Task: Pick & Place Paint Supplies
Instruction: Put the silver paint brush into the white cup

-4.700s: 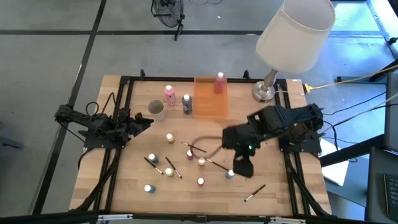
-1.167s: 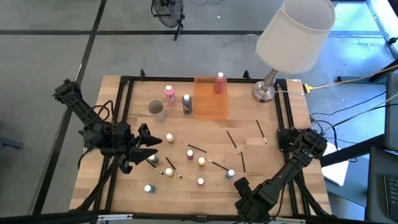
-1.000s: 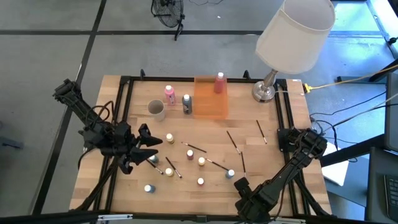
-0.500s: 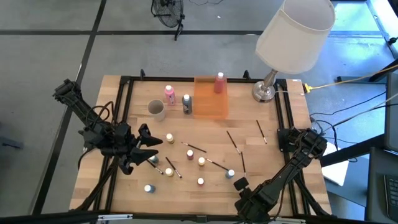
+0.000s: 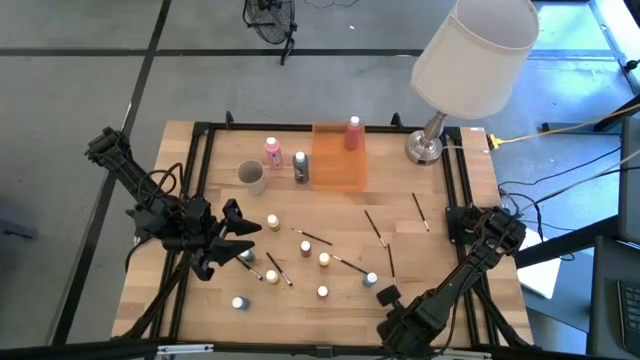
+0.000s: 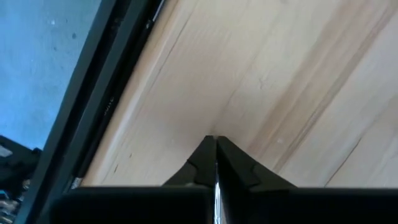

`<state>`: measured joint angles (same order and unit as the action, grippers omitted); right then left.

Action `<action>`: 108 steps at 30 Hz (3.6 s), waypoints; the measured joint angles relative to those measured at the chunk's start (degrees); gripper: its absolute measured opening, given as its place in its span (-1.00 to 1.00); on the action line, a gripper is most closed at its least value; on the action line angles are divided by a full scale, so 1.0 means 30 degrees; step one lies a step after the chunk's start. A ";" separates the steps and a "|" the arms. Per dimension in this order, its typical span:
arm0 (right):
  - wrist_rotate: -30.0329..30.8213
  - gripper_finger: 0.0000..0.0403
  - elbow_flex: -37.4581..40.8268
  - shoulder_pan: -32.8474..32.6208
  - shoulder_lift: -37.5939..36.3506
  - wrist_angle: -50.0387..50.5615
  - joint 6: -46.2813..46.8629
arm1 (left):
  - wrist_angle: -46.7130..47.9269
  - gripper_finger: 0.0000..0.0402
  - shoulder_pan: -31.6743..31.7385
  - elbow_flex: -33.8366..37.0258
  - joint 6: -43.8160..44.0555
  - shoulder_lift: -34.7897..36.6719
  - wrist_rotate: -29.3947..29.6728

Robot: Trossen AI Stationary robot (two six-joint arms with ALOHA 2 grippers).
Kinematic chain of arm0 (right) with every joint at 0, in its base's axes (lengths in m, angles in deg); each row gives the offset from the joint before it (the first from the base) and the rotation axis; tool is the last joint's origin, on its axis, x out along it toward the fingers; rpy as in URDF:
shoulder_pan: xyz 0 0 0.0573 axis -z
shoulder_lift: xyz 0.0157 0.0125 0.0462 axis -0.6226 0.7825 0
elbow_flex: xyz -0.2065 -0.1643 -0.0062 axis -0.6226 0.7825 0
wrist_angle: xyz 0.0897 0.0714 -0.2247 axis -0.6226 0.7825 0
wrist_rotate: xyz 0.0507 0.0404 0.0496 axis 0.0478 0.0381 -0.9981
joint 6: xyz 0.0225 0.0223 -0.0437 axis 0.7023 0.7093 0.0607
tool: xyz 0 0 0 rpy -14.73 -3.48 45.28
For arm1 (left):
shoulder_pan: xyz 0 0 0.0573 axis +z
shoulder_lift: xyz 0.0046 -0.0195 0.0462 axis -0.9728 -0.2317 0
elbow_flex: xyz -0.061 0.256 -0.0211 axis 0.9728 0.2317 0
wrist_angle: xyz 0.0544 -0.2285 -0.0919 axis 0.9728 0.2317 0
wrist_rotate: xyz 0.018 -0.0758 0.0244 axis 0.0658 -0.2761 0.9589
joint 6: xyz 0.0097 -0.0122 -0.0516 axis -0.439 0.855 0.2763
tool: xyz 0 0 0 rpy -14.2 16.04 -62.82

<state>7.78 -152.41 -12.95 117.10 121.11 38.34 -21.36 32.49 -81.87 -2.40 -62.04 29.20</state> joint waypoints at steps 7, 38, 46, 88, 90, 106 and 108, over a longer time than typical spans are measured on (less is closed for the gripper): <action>0.0092 -0.99 -0.0028 -0.0007 0.0000 0.0028 0.1417 | 0.0000 0.01 0.0000 0.0000 0.0007 0.0000 -0.0015; 0.5786 -1.00 -1.5454 0.0001 0.0153 1.3376 0.4345 | -0.0030 0.01 0.0000 0.0000 0.1574 -0.1415 0.0000; 1.1371 -1.00 -1.9467 0.0051 -0.0955 0.8669 0.1423 | -0.0702 0.01 -0.0007 0.0000 0.0277 -0.2115 -0.0818; 0.9115 -1.00 -2.0218 0.6961 -0.1785 -0.6115 -1.2453 | 1.0724 0.01 0.3322 -0.9712 -0.7391 -0.4765 -0.3169; 0.8906 -1.00 -2.0218 0.7086 -0.1785 -0.6231 -1.2693 | 1.0717 0.01 0.3330 -0.9712 -0.7868 -0.4765 -0.3068; 0.7422 -1.00 -2.0218 0.8335 -0.1785 -0.6127 -1.3308 | 0.9158 0.01 0.3652 -0.9712 -0.9856 -0.4765 -0.1807; 0.7422 -1.00 -2.0218 0.8446 -0.1785 -0.6131 -1.3308 | 0.9151 0.01 0.3810 -0.9712 -0.9705 -0.4765 -0.1800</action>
<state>30.05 -213.06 12.38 111.75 102.72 -1.59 6.09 43.92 -111.01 -31.51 -76.33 23.80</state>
